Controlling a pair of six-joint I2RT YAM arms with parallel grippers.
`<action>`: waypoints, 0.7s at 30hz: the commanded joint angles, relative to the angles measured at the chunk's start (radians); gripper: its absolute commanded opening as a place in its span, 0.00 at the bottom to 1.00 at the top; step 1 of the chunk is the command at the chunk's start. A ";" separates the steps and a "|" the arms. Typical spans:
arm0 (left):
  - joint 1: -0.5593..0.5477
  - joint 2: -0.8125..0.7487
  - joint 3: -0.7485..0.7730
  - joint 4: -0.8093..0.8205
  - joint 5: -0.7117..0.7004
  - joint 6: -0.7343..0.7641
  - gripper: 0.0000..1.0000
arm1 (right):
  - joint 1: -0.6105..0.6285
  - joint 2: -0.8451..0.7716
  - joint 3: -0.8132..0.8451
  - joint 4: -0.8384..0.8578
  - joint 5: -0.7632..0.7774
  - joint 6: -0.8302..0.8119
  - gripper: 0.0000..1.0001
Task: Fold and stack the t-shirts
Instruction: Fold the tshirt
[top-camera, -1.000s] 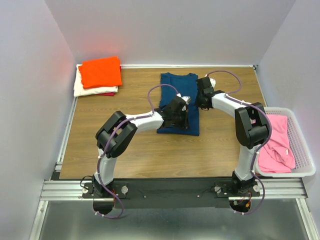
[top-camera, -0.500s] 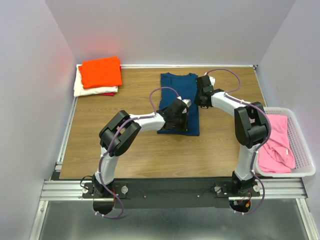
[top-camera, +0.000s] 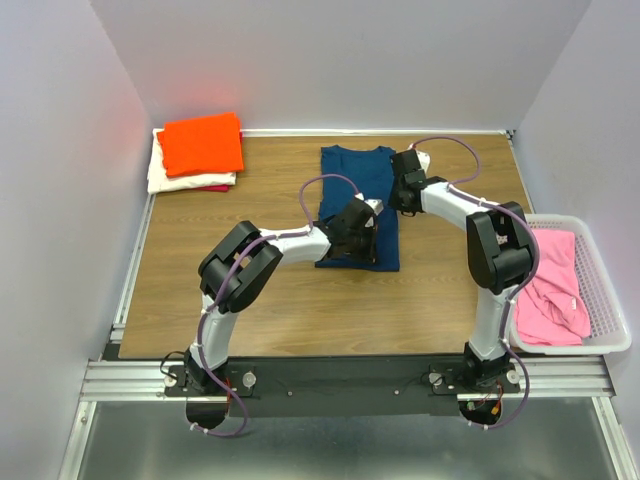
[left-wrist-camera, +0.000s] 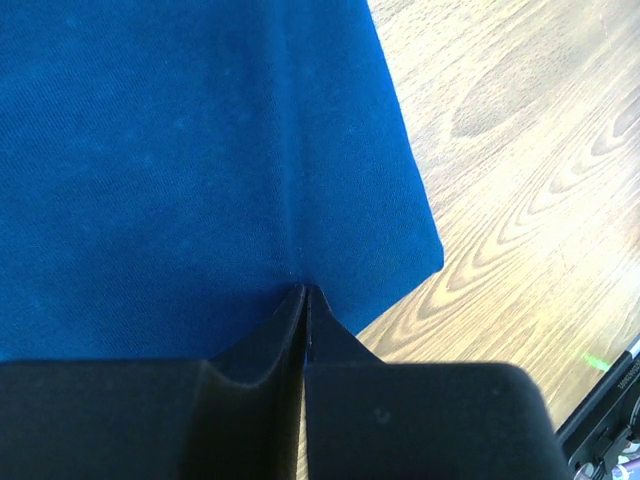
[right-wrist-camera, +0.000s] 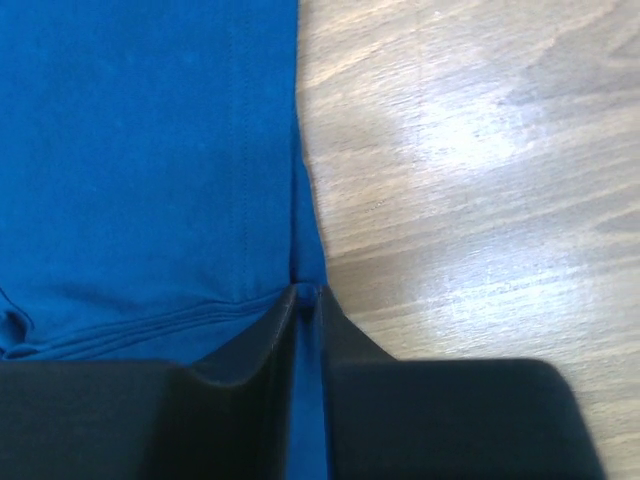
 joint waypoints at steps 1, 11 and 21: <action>-0.011 -0.010 0.010 -0.038 0.012 0.029 0.10 | -0.002 -0.001 0.004 -0.022 0.053 -0.004 0.31; 0.136 -0.207 0.000 -0.047 0.003 0.010 0.23 | -0.002 -0.177 -0.049 -0.070 0.000 0.030 0.47; 0.314 -0.100 0.045 -0.081 -0.038 0.013 0.10 | 0.074 -0.289 -0.215 -0.067 -0.114 0.113 0.38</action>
